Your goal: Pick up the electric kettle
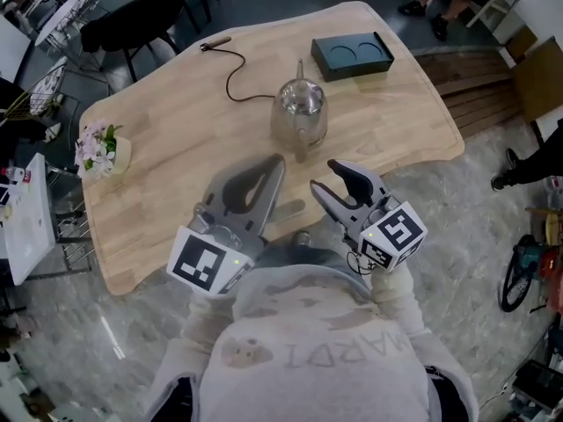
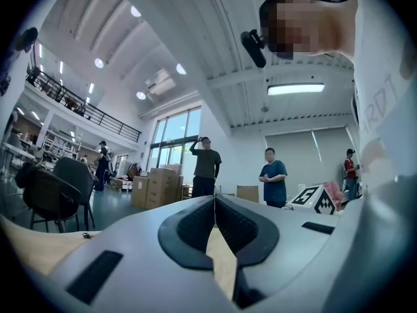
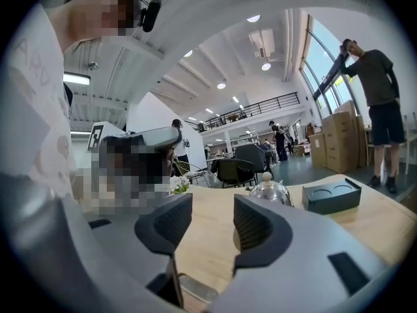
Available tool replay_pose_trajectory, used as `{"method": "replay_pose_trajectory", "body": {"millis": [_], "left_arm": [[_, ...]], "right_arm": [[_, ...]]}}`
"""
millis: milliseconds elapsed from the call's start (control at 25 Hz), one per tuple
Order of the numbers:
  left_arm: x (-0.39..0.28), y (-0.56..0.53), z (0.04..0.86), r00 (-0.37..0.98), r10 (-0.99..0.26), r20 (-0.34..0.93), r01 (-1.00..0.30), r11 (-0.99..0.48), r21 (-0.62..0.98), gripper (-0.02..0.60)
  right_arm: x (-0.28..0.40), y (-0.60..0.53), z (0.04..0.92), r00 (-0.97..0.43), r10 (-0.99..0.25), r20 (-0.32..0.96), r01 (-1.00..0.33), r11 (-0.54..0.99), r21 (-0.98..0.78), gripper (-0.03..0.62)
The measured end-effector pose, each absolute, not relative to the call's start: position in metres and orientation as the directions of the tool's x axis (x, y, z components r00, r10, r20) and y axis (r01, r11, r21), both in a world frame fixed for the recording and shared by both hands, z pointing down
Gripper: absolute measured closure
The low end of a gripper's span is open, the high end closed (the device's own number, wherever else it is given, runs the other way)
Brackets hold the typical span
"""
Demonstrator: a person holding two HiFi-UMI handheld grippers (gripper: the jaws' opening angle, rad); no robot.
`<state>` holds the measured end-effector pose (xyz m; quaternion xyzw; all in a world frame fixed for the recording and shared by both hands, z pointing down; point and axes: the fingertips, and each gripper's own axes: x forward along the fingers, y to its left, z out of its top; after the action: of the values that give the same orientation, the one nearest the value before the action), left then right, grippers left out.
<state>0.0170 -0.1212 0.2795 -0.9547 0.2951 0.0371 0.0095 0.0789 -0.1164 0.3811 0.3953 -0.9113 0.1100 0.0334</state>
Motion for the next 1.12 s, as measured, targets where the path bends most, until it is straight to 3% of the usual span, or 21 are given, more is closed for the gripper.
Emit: {"method": "replay_pose_trajectory", "body": {"millis": [440, 1120], "left_arm": [[0.007, -0.159, 0.282, 0.789, -0.614, -0.018, -0.614, -0.789, 0.001, 0.568], [-0.037, -0.167, 0.287, 0.724, -0.689, 0.029, -0.689, -0.724, -0.024, 0.568]], "right_arm": [[0.083, -0.173, 0.455, -0.743, -0.616, 0.260, -0.668, 0.668, -0.329, 0.385], [0.044, -0.210, 0.500, -0.793, -0.516, 0.323, -0.607, 0.708, -0.361, 0.381]]}}
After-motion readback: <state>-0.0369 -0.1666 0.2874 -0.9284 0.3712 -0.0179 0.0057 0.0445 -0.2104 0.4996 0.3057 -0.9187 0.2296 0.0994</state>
